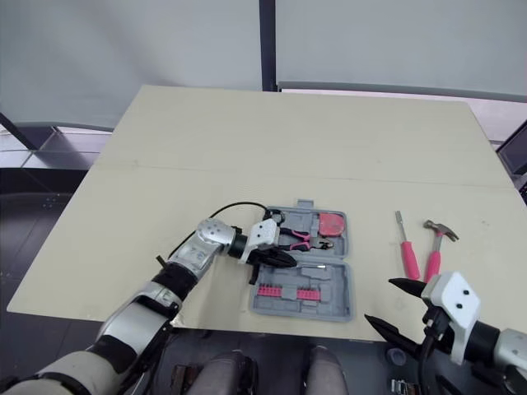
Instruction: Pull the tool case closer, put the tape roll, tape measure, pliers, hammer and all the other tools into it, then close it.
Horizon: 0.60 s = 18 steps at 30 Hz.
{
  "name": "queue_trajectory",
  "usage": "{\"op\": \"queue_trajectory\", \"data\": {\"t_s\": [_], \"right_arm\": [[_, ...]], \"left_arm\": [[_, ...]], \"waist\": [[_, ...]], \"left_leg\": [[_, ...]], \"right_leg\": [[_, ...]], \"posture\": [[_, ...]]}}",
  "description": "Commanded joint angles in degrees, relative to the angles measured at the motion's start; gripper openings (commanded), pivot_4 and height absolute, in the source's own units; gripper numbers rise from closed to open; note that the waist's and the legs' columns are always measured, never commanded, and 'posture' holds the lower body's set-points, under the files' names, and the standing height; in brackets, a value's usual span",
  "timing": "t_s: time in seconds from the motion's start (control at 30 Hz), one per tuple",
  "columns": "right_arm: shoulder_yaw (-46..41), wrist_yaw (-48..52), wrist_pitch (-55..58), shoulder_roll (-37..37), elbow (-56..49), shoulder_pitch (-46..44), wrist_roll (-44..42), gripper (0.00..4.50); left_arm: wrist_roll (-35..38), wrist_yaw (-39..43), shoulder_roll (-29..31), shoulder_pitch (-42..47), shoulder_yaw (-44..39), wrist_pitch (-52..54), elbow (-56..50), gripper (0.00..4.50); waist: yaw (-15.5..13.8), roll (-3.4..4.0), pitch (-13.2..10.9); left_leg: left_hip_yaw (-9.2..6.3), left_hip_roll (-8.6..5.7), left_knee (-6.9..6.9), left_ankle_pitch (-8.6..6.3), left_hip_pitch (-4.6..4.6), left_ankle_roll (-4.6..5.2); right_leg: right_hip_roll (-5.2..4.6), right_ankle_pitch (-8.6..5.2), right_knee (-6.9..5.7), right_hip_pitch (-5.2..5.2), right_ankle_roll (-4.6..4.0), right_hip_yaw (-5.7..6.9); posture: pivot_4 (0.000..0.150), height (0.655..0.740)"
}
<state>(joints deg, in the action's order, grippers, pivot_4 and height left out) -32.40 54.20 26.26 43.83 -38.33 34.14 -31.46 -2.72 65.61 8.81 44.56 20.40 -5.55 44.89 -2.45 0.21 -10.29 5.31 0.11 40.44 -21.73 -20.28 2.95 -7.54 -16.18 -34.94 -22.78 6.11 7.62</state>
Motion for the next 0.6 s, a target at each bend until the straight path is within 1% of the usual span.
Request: {"op": "queue_trajectory", "data": {"t_s": [0.03, 0.23, 0.4, 0.6], "right_arm": [[-0.77, 0.51, -1.25, -0.05, -0.89, 0.2, 0.07, 4.5], [-0.75, 0.29, -1.68, -0.39, -1.08, 0.68, 0.38, 4.5], [-0.66, 0.31, -2.14, -0.34, -0.89, 0.84, 0.47, 4.5], [-0.91, 0.79, -2.25, 0.26, -0.41, 0.48, 0.57, 4.5]], "left_arm": [[-2.69, -1.32, -0.07, 0.45, 1.63, -0.42, 0.83, 0.09], [-6.46, 0.06, 1.54, -1.6, 5.91, 0.56, -1.12, 0.09], [-11.48, -3.35, 3.04, -1.7, 9.38, 0.09, 0.72, 0.09], [-11.22, -2.83, 2.86, -2.73, 10.64, 2.2, -1.34, 0.09]], "waist": [[-0.07, 0.0, 0.01], [-0.19, -0.04, 0.06], [-0.17, -0.15, 0.5], [-0.12, -0.22, 1.16]], "left_leg": [[0.0, 0.0, 0.0, 0.0, 0.0, 0.01], [-0.01, 0.01, 0.0, -0.02, 0.07, 0.03], [-0.04, 0.05, -0.01, -0.04, 0.11, 0.02], [-0.1, 0.12, -0.02, -0.13, 0.22, 0.05]], "right_leg": [[0.0, 0.0, 0.01, 0.0, 0.0, 0.0], [-0.04, 0.01, 0.06, 0.1, 0.01, -0.05], [-0.03, 0.01, 0.12, 0.16, 0.01, -0.1], [-0.16, 0.0, 0.45, 0.33, 0.01, -0.19]], "posture": [[0.15, 0.74], [0.15, 0.74], [0.15, 0.74], [0.15, 0.74]]}}
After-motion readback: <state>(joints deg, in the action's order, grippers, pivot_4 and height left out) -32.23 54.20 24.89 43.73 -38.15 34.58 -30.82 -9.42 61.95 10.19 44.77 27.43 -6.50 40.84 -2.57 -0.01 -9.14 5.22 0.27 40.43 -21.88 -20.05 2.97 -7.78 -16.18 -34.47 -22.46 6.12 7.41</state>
